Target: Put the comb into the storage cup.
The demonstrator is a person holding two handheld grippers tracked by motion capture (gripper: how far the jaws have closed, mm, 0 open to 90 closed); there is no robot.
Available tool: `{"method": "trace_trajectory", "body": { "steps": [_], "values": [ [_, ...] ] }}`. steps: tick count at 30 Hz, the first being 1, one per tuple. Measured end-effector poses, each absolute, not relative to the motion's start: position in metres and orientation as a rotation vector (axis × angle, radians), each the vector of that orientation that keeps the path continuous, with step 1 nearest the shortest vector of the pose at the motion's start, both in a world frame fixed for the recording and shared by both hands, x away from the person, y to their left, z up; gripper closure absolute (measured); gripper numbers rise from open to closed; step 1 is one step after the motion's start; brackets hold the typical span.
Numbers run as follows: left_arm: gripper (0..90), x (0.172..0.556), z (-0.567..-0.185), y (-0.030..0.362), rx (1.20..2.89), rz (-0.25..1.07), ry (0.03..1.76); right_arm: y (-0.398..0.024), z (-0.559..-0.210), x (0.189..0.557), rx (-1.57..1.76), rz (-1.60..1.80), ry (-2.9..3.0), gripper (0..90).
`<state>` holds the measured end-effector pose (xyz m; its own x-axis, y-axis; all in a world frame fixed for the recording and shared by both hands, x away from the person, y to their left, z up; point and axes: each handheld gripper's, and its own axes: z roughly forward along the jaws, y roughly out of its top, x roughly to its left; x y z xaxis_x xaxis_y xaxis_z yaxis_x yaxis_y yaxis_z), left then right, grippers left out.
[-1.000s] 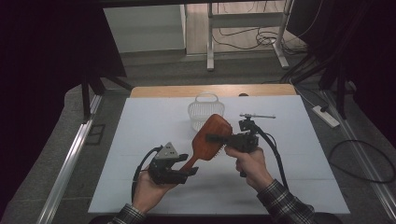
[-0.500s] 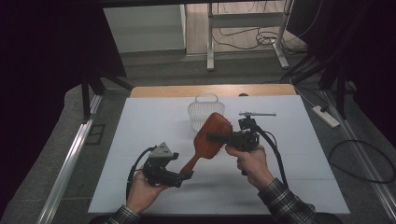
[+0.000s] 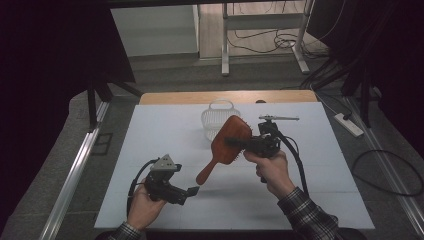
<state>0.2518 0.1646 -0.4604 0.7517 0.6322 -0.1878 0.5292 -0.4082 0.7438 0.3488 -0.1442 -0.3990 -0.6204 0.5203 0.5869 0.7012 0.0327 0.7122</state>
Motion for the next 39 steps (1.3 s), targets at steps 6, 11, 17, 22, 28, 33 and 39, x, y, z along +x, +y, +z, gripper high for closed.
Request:
{"method": "trace_trajectory", "body": {
  "steps": [6,11,17,22,28,33,39],
  "values": [
    [1.4,0.247,-0.460,0.174,2.078,0.201,0.876,-0.147,-0.398,0.353,-1.288,-1.649,-2.139,54.1],
    [1.0,0.244,-0.462,0.182,2.078,0.210,0.901,-0.149,-0.396,0.356,-1.298,-1.665,-2.136,54.1],
    [0.7,0.239,-0.464,0.193,2.071,0.218,0.947,-0.151,-0.393,0.361,-1.312,-1.682,-2.145,54.0],
    [0.6,0.236,-0.468,0.202,2.053,0.204,0.961,-0.151,-0.391,0.364,-1.318,-1.693,-2.149,54.1],
    [0.8,0.233,-0.469,0.214,2.032,0.202,0.988,-0.151,-0.388,0.370,-1.325,-1.702,-2.147,54.0],
    [0.8,0.228,-0.472,0.223,2.023,0.208,1.019,-0.152,-0.385,0.374,-1.336,-1.711,-2.152,54.0],
    [0.8,0.222,-0.474,0.233,2.023,0.225,1.053,-0.154,-0.382,0.379,-1.354,-1.721,-2.145,54.0]
  ]
}}
